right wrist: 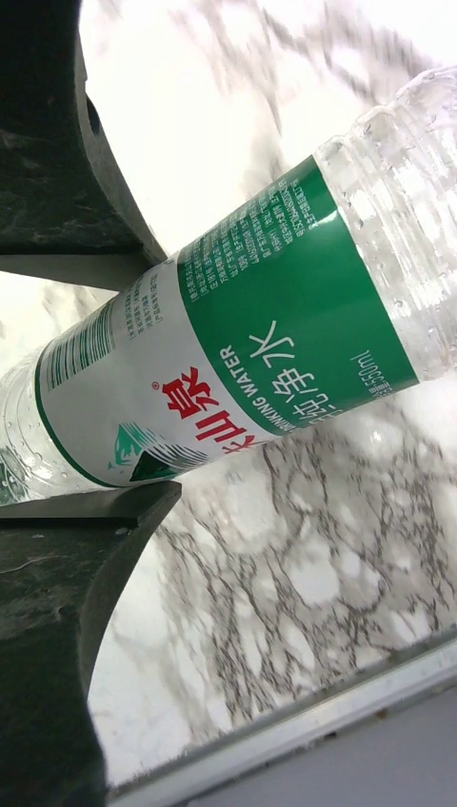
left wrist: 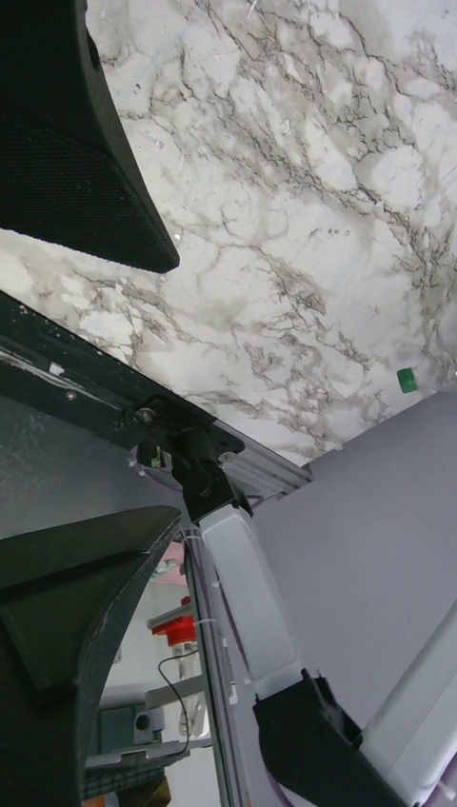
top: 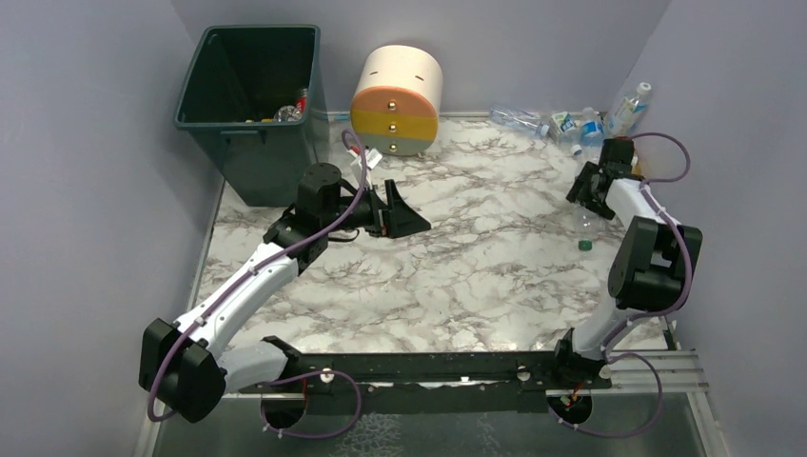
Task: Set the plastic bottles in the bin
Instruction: Pick up the plastic bottle at the center of the board.
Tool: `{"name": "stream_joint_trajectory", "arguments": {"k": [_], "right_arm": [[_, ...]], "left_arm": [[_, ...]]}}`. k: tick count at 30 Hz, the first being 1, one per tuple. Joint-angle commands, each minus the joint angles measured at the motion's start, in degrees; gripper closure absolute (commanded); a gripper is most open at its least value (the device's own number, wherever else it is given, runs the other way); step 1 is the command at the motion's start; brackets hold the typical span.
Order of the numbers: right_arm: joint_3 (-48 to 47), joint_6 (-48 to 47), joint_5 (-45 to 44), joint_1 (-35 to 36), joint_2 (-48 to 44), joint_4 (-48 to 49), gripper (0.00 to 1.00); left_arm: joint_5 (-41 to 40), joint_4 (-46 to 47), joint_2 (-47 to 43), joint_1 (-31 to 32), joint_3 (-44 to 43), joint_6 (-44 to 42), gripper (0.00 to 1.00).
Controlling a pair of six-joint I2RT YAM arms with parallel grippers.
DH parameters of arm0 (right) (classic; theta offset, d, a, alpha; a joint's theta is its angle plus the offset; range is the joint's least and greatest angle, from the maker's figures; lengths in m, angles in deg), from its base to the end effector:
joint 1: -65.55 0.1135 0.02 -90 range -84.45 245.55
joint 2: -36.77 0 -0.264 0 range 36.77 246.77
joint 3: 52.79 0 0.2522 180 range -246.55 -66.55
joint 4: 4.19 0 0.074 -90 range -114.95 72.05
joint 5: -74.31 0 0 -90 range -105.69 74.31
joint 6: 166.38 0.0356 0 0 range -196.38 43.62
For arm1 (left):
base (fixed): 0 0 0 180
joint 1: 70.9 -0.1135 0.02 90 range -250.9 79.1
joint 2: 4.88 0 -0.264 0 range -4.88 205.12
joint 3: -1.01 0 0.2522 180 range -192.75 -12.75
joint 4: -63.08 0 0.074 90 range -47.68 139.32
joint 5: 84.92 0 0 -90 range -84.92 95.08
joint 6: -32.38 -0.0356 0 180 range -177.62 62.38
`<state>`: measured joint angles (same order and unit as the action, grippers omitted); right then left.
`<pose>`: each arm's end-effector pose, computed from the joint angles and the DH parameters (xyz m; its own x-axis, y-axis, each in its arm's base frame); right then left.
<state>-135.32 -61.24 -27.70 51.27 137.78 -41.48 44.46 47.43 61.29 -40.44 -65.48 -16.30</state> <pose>0.3575 -0.0986 0.2027 -0.6808 0.4369 -0.5879 0.5517 0.8339 -0.0192 0.2156 -0.1530 0.3296 -0.7781 -0.1345 -0.6136 0.5399 0.3559 -0.7627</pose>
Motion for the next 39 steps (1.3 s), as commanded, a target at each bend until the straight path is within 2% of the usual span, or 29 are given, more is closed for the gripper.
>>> {"name": "stream_joint_trajectory", "arguments": {"k": [1,3,4,6,18,26,39], "right_arm": [[1.8,5.0,10.9,0.6,-7.8,1.5,0.37],[1.8,5.7,14.1,1.1,-10.4,1.5,0.37],[2.1,7.7,20.4,2.1,-15.3,1.6,0.37],[3.1,9.0,24.6,2.4,-18.3,2.5,0.37],[9.3,15.6,44.4,6.4,-32.3,7.1,0.37],[16.2,16.8,45.3,20.3,-37.9,13.5,0.36],[19.7,23.9,49.6,34.3,-41.9,20.3,0.36]], "left_arm": [[-1.7,-1.9,-1.5,0.2,0.6,-1.3,0.01],[-2.0,-2.1,-1.8,0.2,0.8,-1.3,0.01],[-2.4,-1.1,-2.7,0.2,1.4,-0.8,0.01],[-2.4,0.1,-3.2,0.2,1.8,-0.2,0.01],[-4.6,3.6,-4.3,0.2,2.2,0.4,0.01],[-4.0,9.7,-2.1,0.2,0.2,3.8,0.01],[-7.8,15.4,-4.0,0.2,1.6,1.4,0.01]]}}
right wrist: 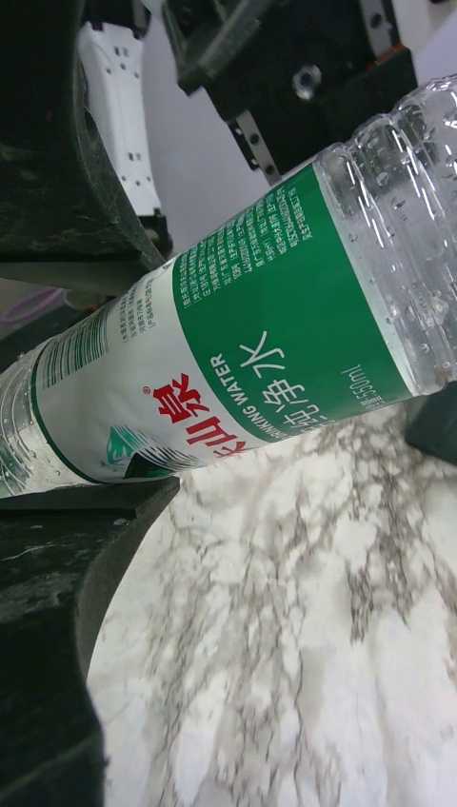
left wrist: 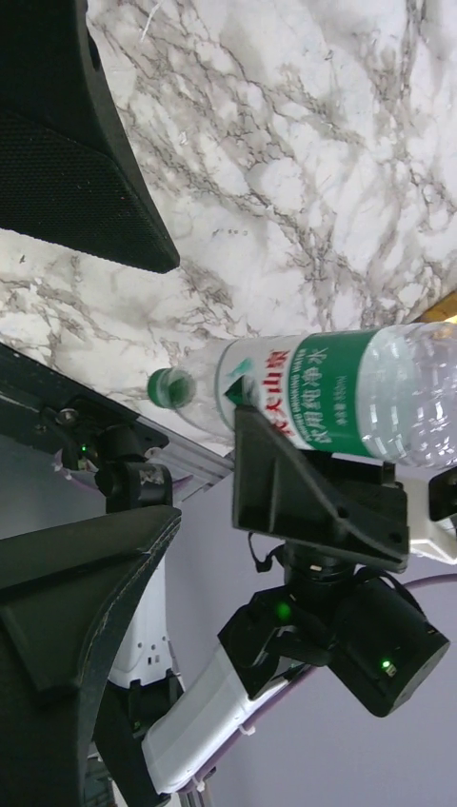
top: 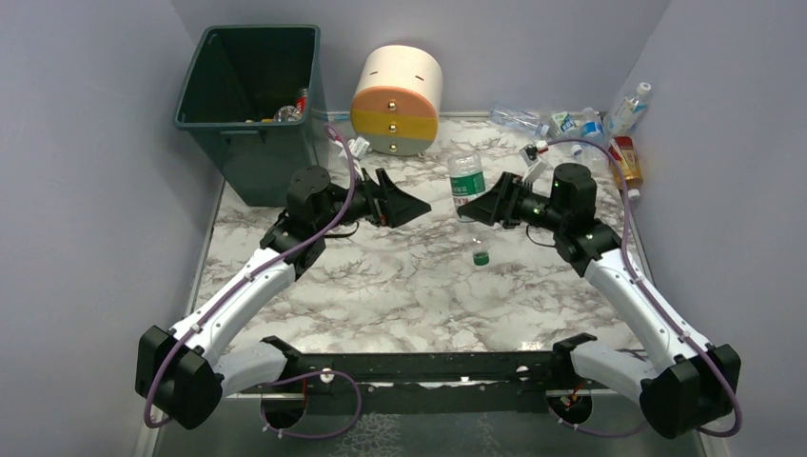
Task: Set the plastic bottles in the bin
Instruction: Pick up the plastic bottle at the center of the board.
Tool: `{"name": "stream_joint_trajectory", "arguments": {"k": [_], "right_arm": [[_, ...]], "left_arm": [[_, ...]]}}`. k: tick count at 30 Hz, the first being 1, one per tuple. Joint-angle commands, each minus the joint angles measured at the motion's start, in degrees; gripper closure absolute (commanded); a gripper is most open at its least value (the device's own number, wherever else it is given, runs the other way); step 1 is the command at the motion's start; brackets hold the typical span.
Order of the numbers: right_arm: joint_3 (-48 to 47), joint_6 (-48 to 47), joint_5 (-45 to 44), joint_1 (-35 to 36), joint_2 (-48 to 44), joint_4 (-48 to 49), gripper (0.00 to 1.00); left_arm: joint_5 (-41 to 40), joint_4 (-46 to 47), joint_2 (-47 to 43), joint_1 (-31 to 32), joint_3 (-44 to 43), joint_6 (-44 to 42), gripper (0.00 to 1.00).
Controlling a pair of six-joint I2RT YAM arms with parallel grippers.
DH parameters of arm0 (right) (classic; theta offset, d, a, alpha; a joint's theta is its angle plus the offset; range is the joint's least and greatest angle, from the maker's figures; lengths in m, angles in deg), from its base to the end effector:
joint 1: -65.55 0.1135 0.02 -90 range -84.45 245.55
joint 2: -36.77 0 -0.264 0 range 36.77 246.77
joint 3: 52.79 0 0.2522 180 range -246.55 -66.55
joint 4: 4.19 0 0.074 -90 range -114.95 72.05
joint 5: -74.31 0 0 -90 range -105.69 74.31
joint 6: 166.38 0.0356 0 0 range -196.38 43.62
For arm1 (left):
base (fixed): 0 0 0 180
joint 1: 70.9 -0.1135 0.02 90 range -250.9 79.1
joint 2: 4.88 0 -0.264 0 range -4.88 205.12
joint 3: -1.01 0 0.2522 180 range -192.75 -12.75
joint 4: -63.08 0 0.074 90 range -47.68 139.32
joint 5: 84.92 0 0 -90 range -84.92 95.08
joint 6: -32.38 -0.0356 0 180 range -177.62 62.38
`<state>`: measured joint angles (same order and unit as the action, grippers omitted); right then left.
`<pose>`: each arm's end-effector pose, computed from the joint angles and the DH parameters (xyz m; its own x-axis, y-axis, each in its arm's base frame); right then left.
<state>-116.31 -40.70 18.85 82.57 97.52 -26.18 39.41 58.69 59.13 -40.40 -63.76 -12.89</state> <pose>0.2240 0.0897 0.3220 -0.6949 0.2897 -0.6581 -0.4281 0.5687 0.7024 0.2136 -0.1491 0.3476 -0.6750 -0.2769 -0.6839 0.6039 0.3252 -0.7277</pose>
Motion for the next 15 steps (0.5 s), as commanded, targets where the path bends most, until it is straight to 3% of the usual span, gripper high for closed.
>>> {"name": "stream_joint_trajectory", "arguments": {"k": [1,15], "right_arm": [[0.8,3.7,2.9,4.0,-1.8,5.2,0.36],[2.1,6.7,-1.6,15.3,-0.4,10.3,0.36]], "left_arm": [[-3.1,4.3,-2.0,0.2,0.0,-2.7,0.01],[-3.6,7.3,-3.0,0.2,1.3,-7.9,0.01]]}}
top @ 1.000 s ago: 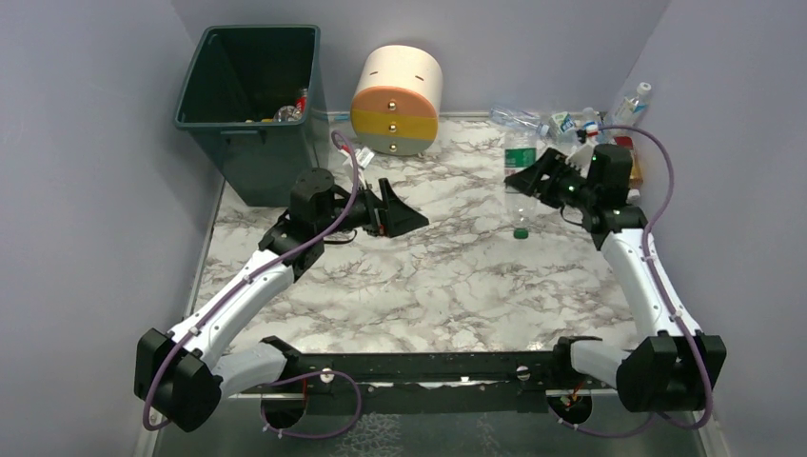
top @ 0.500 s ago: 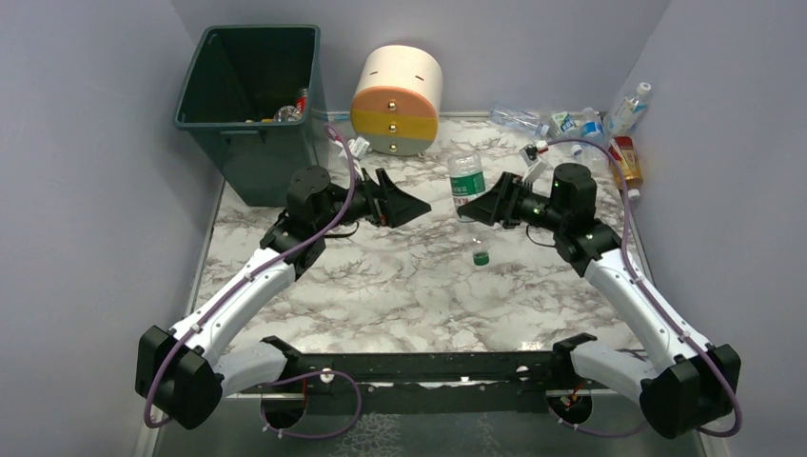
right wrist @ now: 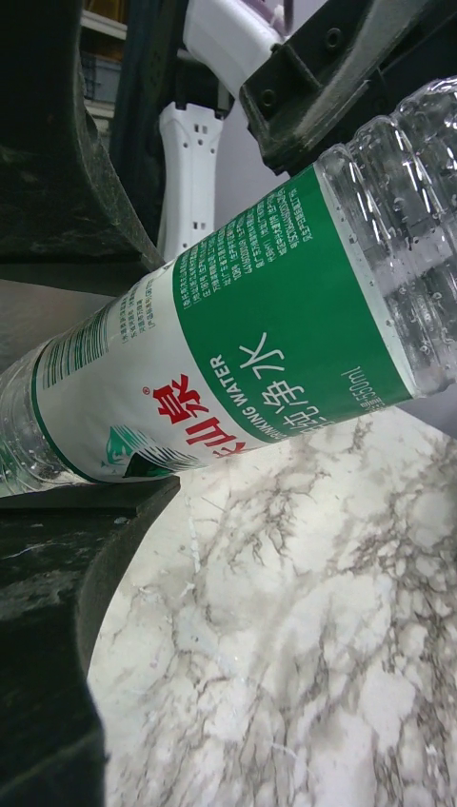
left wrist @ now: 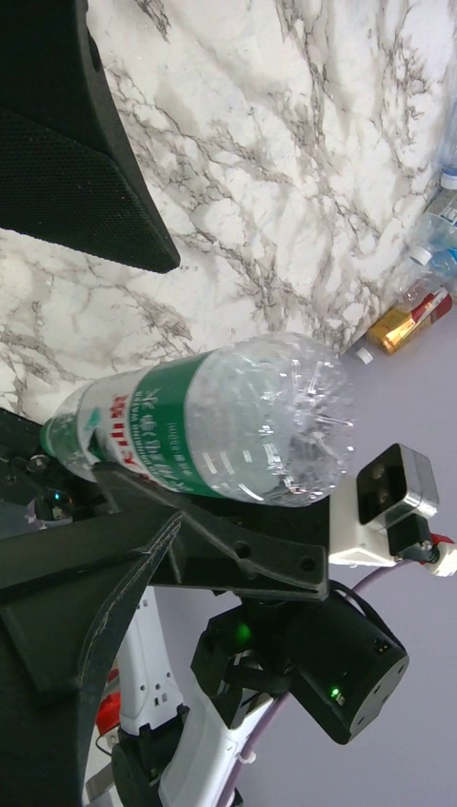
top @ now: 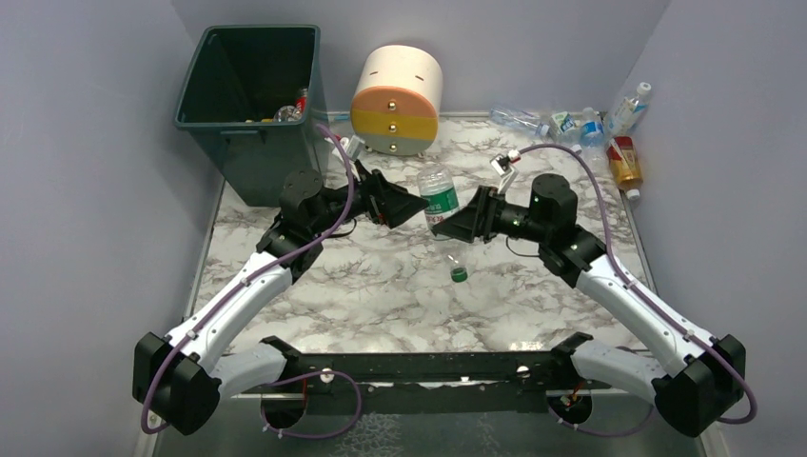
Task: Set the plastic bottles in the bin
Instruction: Pick up the plastic bottle at the center of the board.
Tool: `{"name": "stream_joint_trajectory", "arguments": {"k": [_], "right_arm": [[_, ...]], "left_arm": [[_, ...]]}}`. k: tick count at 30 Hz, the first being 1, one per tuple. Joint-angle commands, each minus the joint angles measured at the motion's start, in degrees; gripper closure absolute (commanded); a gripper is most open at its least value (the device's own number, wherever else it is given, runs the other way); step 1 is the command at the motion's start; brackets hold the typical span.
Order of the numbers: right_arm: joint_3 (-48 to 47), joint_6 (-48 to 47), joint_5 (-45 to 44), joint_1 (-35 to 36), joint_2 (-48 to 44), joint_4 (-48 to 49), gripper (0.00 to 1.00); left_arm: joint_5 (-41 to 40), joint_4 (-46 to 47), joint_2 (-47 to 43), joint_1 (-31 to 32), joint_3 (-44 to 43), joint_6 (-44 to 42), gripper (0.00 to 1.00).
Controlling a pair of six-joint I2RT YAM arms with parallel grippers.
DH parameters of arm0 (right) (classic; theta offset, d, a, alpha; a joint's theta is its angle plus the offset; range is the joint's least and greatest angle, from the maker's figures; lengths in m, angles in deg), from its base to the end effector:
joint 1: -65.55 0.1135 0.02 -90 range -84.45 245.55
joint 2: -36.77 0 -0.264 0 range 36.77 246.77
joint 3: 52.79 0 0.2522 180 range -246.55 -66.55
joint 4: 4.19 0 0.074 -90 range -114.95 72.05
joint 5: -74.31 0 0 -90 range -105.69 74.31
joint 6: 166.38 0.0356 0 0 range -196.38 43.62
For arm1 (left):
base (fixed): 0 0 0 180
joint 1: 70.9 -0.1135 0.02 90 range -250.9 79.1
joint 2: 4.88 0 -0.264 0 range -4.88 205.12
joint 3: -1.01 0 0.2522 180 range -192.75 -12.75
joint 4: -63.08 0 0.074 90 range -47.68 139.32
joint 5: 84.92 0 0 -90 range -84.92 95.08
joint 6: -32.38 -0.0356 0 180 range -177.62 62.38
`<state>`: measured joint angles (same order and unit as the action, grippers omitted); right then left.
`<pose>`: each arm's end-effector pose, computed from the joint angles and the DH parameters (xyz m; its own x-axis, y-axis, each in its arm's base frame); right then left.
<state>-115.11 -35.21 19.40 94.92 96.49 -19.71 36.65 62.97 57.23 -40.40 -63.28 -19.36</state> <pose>0.1985 0.1352 0.3299 -0.7323 0.2060 -0.6491 -0.5414 0.4021 0.7384 0.2083 -0.1444 0.3602 -0.5225 -0.3045 -0.7964 0.7128 0.3566 -0.6040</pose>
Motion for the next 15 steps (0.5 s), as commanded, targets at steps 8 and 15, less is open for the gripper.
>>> {"name": "stream_joint_trajectory", "arguments": {"k": [8,15], "right_arm": [[0.1,1.9,-6.3,10.4,3.7,6.6,0.36],[-1.4,1.8,-10.1,12.7,4.9,6.9,0.36]], "left_arm": [[-0.5,4.2,-1.4,0.2,1.0,-0.1,0.01],[-0.7,4.1,-2.4,0.2,1.6,0.4,0.01]]}}
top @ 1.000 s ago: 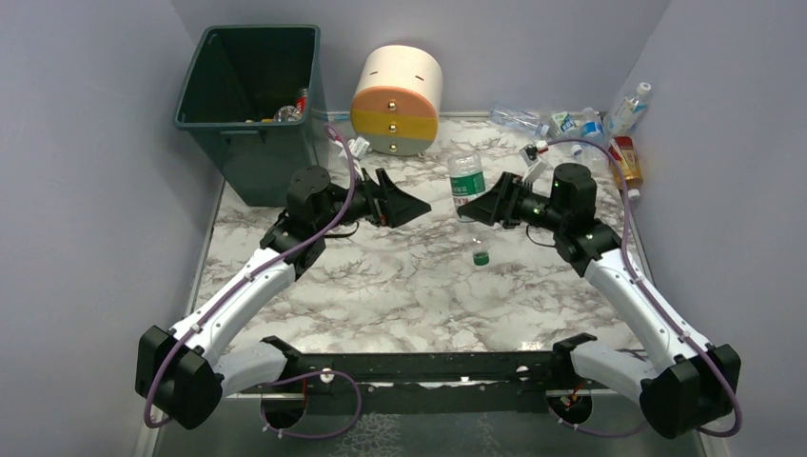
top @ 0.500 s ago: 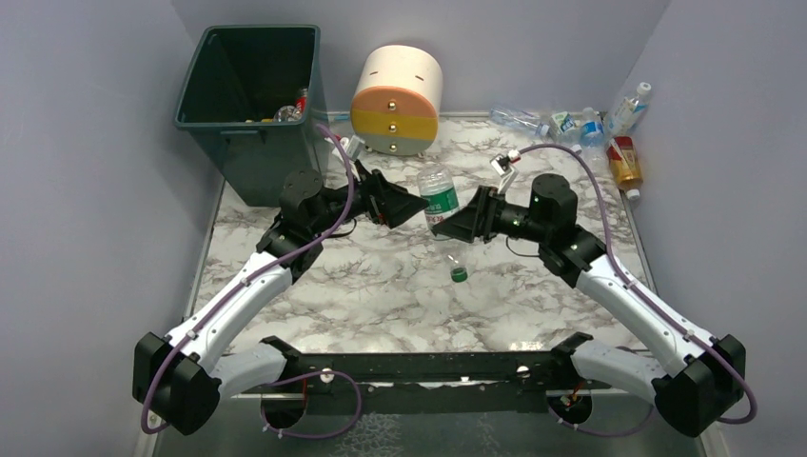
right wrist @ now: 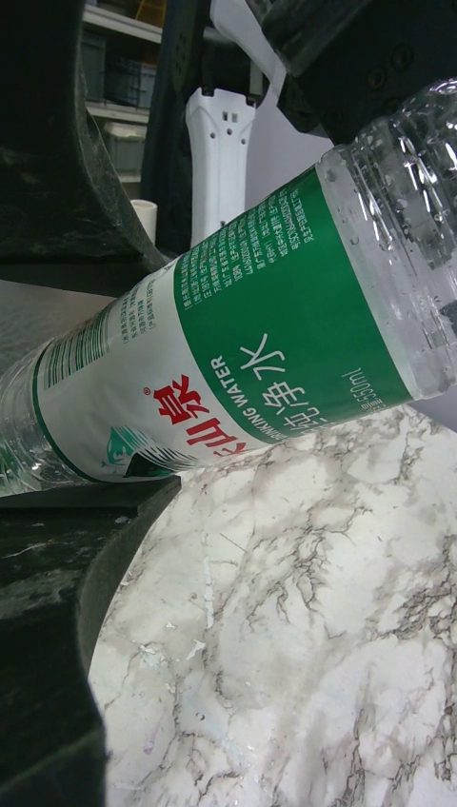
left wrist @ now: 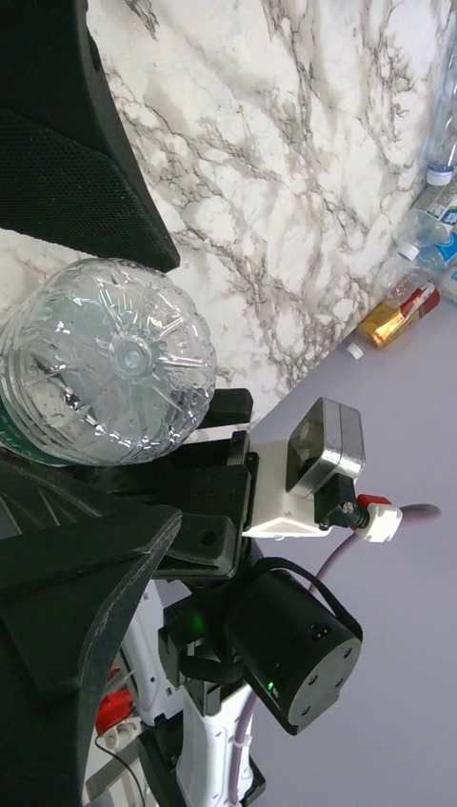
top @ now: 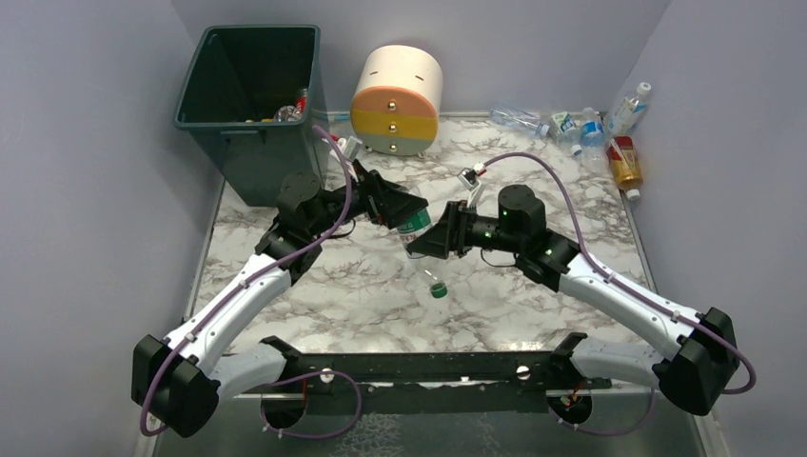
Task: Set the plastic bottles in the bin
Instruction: Pick up the plastic bottle at the center of the board.
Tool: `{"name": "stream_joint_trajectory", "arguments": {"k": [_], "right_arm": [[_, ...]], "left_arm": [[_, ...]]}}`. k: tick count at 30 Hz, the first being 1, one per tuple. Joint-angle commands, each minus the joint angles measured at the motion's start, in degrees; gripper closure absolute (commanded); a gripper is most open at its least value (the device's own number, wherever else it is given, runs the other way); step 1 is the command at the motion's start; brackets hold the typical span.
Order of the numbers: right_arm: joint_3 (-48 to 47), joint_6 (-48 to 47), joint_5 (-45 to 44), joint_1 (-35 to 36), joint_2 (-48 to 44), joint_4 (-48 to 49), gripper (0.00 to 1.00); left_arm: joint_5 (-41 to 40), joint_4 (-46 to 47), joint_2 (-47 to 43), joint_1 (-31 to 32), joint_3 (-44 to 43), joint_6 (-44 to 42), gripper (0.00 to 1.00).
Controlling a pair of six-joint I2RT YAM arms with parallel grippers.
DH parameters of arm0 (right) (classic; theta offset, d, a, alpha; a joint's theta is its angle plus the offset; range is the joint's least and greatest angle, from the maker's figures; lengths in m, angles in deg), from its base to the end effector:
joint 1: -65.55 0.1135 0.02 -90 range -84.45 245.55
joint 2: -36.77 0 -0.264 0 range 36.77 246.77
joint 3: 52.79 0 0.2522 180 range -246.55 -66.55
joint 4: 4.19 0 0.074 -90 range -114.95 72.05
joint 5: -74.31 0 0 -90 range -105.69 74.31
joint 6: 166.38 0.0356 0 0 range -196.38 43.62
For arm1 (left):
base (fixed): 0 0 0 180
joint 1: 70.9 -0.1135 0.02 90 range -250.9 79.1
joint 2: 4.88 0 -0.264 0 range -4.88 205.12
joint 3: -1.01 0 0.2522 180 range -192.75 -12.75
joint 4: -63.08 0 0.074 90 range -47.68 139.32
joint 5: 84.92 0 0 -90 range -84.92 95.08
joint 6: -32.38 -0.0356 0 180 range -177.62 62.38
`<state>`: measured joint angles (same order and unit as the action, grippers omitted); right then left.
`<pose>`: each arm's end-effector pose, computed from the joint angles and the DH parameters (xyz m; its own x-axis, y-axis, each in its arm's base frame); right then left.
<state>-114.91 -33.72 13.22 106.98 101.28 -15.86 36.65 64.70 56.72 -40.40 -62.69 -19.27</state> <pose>0.1838 0.1852 0.3157 -0.7647 0.1163 -0.6338 -0.5611 0.3634 0.7437 0.2064 -0.1432 0.3617 -0.5038 -0.3168 -0.8037 0.7268 0.3473 -0.5925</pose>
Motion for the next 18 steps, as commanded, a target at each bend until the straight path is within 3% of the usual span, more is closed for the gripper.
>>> {"name": "stream_joint_trajectory", "arguments": {"k": [1,5,18], "right_arm": [[-1.8,0.4,-4.1,0.7,0.2,3.2,0.36],[-2.8,0.4,-4.2,0.8,0.9,3.4,0.36],[-4.7,0.3,-4.5,1.5,2.4,3.9,0.36]], "left_arm": [[-0.7,2.4,-2.0,0.2,1.1,0.4,0.01],[-0.5,2.4,-1.9,0.2,1.5,0.7,0.05],[-0.4,2.3,-1.2,0.2,1.3,1.4,0.33]]}}
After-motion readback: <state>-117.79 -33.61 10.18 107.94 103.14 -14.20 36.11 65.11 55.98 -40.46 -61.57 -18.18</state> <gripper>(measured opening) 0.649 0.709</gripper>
